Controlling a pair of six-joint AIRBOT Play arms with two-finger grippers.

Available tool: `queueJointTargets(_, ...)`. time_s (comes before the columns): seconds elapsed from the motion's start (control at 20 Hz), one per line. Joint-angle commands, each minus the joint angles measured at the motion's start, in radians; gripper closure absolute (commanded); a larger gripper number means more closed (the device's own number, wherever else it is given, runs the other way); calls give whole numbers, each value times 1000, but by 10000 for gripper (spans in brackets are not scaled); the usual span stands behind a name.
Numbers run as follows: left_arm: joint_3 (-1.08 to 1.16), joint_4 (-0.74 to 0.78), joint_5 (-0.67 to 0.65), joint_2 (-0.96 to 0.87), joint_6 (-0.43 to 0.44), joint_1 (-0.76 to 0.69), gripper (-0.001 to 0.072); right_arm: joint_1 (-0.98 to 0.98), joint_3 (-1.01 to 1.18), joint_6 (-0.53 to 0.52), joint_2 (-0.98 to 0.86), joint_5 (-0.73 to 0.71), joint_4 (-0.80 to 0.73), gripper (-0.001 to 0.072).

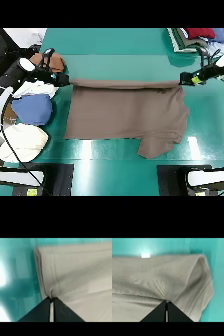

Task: Fold the shirts.

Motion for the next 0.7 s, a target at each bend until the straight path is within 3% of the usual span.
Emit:
queueJointTargets(0.0,-60,18,-15,-1,3,1,679,1,-140,-1,39,-58,-2,701)
queueJointTargets(0.1,-65,21,-40,-1,0,1,679,1,-174,0,39,-72,49,700)
queueJointTargets(0.15,-65,21,-63,-1,-6,1,632,1,-181,0,39,-72,71,697)
queueJointTargets(0.2,-64,24,-86,-1,-18,1,353,1,-180,0,39,-64,92,604)
queueJointTargets(0.25,-63,31,-108,0,-43,1,143,-2,-172,-1,40,-45,119,361)
queueJointTargets(0.3,-55,36,-150,0,-61,8,171,-7,-153,-1,40,-3,137,323)
queueJointTargets(0.45,-49,36,-299,53,-51,66,167,-48,-104,-41,77,202,145,324)
queueJointTargets(0.65,-254,34,-375,259,-23,150,167,-143,-251,-105,272,316,204,324)
